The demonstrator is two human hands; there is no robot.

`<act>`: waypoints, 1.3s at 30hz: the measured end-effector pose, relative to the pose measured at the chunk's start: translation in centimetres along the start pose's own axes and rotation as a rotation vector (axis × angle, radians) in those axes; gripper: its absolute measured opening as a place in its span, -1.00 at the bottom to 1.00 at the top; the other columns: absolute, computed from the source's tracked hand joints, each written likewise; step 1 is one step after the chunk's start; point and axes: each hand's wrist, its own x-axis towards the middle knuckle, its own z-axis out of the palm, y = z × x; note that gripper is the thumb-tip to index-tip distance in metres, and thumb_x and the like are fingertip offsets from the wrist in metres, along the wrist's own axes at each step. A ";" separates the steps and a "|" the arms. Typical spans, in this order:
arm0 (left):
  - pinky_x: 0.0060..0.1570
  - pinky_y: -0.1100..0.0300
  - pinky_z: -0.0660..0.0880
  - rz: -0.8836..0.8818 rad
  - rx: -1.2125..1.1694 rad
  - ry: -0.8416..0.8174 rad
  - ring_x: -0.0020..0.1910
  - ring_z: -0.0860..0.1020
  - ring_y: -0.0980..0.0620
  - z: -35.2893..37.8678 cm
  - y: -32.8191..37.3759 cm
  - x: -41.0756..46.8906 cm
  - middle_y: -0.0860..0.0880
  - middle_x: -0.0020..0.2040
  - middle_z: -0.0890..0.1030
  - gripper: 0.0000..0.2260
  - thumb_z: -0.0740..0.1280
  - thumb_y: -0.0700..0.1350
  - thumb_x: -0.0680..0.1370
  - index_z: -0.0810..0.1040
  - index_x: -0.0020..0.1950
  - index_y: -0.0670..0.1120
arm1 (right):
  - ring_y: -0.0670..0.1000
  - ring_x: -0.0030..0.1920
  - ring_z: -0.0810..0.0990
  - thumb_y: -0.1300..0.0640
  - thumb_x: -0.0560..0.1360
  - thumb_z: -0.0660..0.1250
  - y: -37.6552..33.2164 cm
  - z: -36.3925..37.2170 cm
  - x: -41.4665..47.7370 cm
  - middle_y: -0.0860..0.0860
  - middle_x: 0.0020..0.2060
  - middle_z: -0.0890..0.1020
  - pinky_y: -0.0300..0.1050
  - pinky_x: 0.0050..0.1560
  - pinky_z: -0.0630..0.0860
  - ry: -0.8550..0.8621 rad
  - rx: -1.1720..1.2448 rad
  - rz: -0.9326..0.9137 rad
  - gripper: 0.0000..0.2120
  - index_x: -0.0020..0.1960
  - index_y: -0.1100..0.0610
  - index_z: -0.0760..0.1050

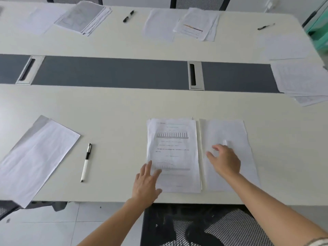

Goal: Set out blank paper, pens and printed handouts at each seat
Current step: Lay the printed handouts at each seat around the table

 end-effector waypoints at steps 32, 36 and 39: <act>0.51 0.01 0.01 -0.075 -0.047 0.074 0.56 -0.18 -0.17 2.4 0.0 0.1 -0.18 0.58 -0.16 -0.30 0.30 0.20 0.51 0.06 0.54 0.02 | 0.12 0.48 0.20 0.04 0.55 0.28 -1.8 3.8 -2.4 0.08 0.49 0.28 0.06 0.29 0.41 -0.081 -0.017 -0.083 -0.47 0.48 0.08 0.27; 0.51 0.00 0.01 -0.069 -0.051 0.090 0.56 -0.19 -0.17 2.7 0.0 0.1 -0.16 0.58 -0.17 -0.29 0.31 0.18 0.52 0.06 0.55 0.01 | 0.16 0.56 -0.02 -0.03 0.55 0.27 1.8 3.4 -2.8 0.12 0.56 0.06 0.19 0.41 0.29 -0.215 -0.215 0.036 -0.41 0.52 0.01 0.16; 0.51 -0.01 -0.01 -0.062 -0.036 0.083 0.56 -0.20 -0.17 2.8 -0.1 0.2 -0.14 0.59 -0.18 -0.29 0.31 0.18 0.52 0.04 0.55 0.02 | 0.14 0.56 -0.04 -0.04 0.55 0.26 3.3 3.7 -3.6 0.09 0.57 0.00 0.20 0.39 0.32 -0.247 -0.246 0.011 -0.39 0.53 -0.02 0.12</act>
